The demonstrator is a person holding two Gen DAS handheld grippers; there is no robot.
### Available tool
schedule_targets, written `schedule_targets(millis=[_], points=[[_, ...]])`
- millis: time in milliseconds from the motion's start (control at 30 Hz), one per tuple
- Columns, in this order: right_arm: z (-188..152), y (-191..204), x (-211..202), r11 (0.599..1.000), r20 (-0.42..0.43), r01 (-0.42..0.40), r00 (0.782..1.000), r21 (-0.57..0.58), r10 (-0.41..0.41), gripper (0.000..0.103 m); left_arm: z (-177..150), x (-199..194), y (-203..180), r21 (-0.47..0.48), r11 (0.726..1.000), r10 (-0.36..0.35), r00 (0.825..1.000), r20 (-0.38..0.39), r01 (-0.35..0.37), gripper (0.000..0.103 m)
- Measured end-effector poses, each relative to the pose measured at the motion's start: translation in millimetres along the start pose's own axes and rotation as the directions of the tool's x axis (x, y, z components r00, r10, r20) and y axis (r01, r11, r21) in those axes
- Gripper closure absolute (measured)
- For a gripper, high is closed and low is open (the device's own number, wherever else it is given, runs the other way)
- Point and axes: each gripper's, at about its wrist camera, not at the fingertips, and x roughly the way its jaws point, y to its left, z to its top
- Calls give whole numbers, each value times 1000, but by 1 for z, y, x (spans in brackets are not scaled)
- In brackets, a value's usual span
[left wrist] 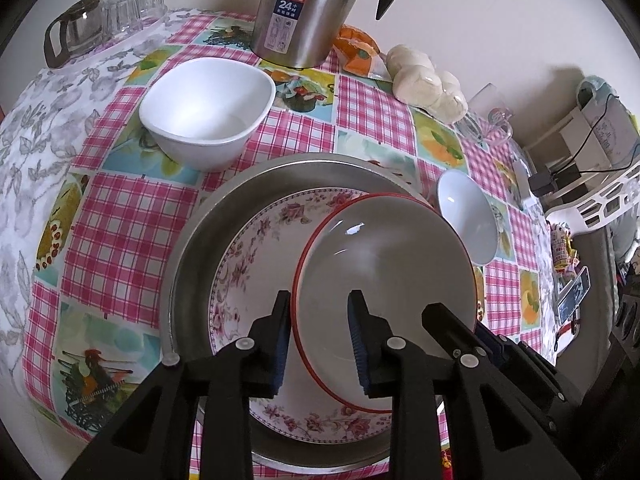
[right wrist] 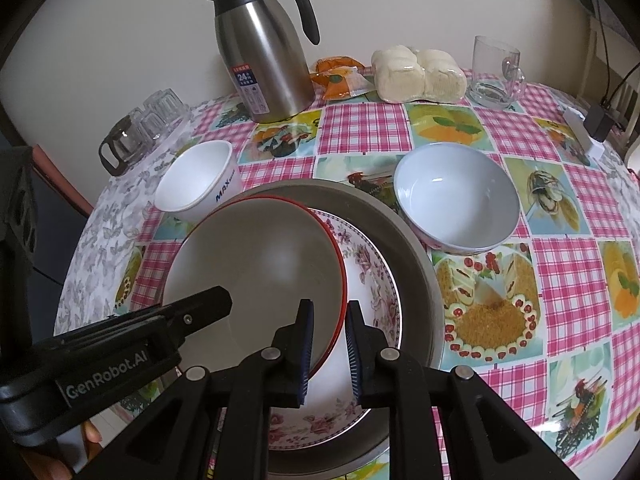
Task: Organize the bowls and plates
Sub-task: 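Lower the red-rimmed bowl with the right tool onto the floral-rim plate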
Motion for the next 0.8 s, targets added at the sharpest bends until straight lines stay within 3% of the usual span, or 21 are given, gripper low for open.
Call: schedule_targets(millis=[800], points=[[-1, -2, 6, 1000, -17, 5, 1000, -3, -5, 84, 1, 8, -1, 11, 1000, 12, 1000, -14, -12, 67]])
